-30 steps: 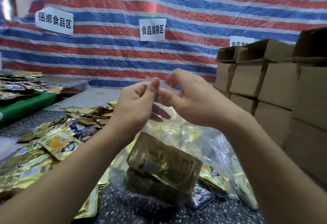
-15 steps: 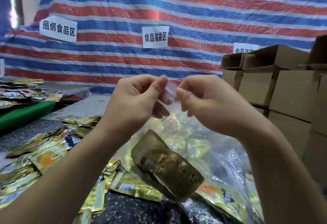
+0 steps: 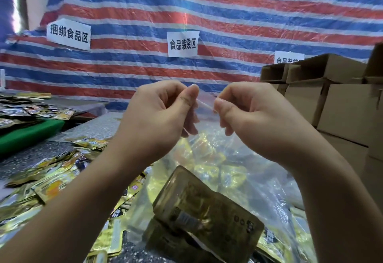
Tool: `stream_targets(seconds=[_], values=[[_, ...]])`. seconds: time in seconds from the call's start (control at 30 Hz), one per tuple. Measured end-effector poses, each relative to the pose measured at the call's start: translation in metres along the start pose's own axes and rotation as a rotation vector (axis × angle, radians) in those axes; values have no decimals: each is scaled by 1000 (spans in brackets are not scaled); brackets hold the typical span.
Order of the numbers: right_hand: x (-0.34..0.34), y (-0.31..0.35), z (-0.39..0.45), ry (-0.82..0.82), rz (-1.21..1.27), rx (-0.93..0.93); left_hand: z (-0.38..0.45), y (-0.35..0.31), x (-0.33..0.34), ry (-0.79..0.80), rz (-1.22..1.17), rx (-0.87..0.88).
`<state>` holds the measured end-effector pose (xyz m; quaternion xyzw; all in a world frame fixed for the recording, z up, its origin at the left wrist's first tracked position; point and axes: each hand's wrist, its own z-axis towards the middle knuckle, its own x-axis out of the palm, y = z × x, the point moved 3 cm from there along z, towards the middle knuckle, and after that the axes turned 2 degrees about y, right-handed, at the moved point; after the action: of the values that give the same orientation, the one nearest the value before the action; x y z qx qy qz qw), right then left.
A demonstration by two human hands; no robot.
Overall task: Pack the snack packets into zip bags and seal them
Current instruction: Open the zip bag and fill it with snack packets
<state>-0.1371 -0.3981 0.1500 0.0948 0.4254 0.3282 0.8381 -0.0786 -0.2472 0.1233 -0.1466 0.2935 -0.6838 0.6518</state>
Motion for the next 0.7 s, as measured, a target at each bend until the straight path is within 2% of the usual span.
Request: stream_targets(seconds=[0.17, 0.4, 0.7], values=[[5, 9, -4, 28, -8, -22, -5, -4, 5, 65, 89, 44], [9, 5, -1, 2, 32, 10, -7, -6, 6, 51, 210, 107], [11, 1, 0, -27, -2, -25, -7, -5, 6, 125, 245, 119]])
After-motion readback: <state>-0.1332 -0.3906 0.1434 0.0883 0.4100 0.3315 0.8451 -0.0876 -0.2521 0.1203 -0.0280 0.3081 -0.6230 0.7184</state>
